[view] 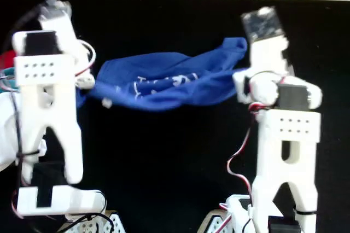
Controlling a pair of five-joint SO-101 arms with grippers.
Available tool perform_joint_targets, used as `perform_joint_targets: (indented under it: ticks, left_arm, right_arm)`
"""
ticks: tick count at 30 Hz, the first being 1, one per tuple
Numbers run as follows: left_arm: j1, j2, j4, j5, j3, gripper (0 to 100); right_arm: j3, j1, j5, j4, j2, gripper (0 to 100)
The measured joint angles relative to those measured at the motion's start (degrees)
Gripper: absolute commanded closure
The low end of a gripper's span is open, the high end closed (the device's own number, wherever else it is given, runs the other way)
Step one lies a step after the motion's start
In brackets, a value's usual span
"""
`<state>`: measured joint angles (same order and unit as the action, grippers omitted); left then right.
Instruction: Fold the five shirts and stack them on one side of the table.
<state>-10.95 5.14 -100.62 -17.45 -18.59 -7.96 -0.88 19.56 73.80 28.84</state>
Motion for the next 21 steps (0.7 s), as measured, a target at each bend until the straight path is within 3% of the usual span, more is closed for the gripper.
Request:
perform_joint_targets:
  ticks: [9,21]
  left_arm:
    - [0.7,11.8,-0.4,0.2,-12.1,99]
    - [0.7,23.7,-0.5,0.3,-21.5,99]
  right_arm:
    - [23.9,6.5,1.7,1.9,0.0,99.3]
    - [52.9,6.9,1.7,6.8,0.1,99.3]
